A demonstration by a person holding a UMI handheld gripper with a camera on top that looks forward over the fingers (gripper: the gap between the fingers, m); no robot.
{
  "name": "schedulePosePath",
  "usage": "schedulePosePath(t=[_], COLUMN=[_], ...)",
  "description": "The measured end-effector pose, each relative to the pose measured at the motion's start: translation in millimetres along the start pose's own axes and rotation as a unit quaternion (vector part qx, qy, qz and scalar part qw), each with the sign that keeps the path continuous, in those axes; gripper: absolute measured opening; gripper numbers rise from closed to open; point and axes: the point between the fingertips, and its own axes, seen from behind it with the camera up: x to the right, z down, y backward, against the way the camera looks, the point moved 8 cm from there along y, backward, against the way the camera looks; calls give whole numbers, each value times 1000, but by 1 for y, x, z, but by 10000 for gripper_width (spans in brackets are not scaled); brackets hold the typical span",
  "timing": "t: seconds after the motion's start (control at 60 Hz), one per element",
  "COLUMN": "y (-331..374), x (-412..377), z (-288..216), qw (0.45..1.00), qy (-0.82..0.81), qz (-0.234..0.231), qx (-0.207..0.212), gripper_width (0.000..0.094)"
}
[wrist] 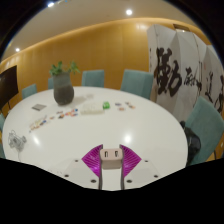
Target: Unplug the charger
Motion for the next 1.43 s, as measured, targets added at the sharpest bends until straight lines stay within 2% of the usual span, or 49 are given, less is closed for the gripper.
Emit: schedulePosePath(t=[0.05, 0.1, 0.183, 0.217, 0.25, 0.367, 0.417, 0.567, 0.733, 0.983, 1.167, 1.433], y=[-9, -22, -27, -31, -30, -22, -5, 54, 138, 238, 272, 285], x=[14, 19, 26, 28, 29, 33, 32, 36, 26, 13, 6, 9], z=[29, 62, 76, 84, 82, 77, 61, 45, 29, 37, 48, 48], qw=[999, 996, 994, 995, 995, 996, 996, 998, 998, 997, 997, 997], qy=[-5, -4, 4, 7, 10, 17, 18, 23, 30, 32, 36, 41], qz=[5, 11, 15, 17, 22, 30, 36, 44, 49, 70, 71, 67], qx=[-52, -84, -104, -100, -96, -78, -75, -48, -28, -11, -8, -7], gripper_width=[264, 294, 345, 389, 460, 887, 839, 876, 867, 865, 867, 864])
